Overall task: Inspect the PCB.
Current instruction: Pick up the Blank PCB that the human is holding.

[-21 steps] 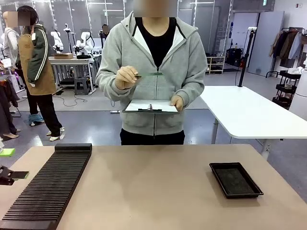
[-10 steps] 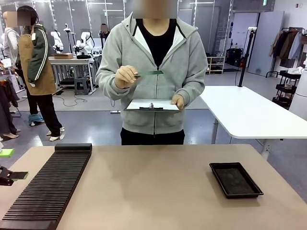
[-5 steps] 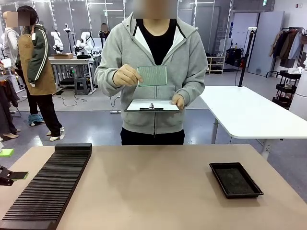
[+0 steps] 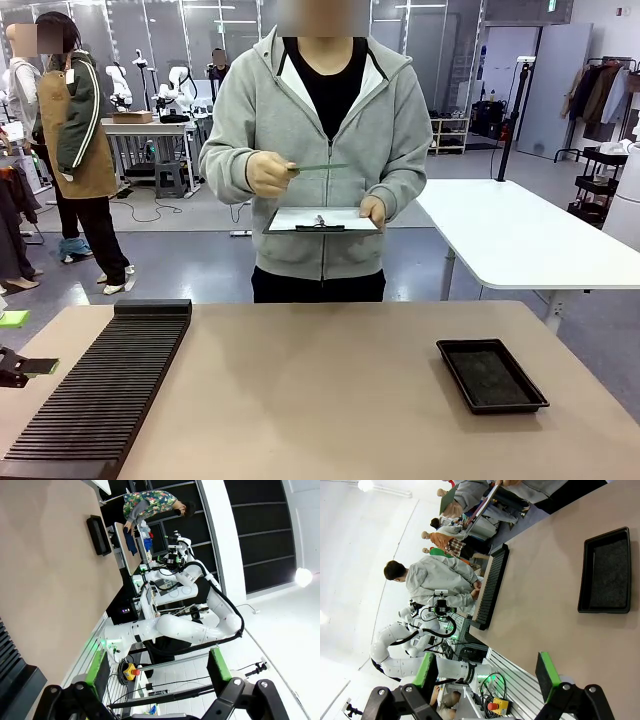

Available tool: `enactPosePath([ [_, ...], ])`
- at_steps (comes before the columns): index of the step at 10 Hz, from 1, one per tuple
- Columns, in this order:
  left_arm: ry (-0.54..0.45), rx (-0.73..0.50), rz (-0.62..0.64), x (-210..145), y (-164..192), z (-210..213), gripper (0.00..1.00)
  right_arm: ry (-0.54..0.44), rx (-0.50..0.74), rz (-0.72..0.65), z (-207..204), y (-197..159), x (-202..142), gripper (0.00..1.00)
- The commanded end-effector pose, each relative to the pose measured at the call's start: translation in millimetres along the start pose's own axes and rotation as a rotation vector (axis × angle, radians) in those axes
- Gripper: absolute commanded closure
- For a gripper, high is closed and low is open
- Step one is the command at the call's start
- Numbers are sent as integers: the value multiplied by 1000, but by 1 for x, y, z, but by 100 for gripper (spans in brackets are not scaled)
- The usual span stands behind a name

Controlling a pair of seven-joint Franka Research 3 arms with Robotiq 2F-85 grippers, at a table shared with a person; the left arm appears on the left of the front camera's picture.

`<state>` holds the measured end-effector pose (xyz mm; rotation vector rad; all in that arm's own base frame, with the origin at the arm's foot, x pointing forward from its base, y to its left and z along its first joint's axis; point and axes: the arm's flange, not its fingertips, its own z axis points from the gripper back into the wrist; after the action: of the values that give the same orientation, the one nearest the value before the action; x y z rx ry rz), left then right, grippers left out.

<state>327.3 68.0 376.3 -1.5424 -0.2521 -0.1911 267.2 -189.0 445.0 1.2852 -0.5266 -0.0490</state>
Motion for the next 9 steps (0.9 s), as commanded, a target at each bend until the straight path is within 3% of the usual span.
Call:
enactPosePath([
  [1, 0, 4, -3, 1, -1, 0, 0, -6, 13, 18, 1, 0, 0, 0],
  [9, 0, 4, -3, 1, -1, 0, 0, -6, 13, 18, 1, 0, 0, 0],
])
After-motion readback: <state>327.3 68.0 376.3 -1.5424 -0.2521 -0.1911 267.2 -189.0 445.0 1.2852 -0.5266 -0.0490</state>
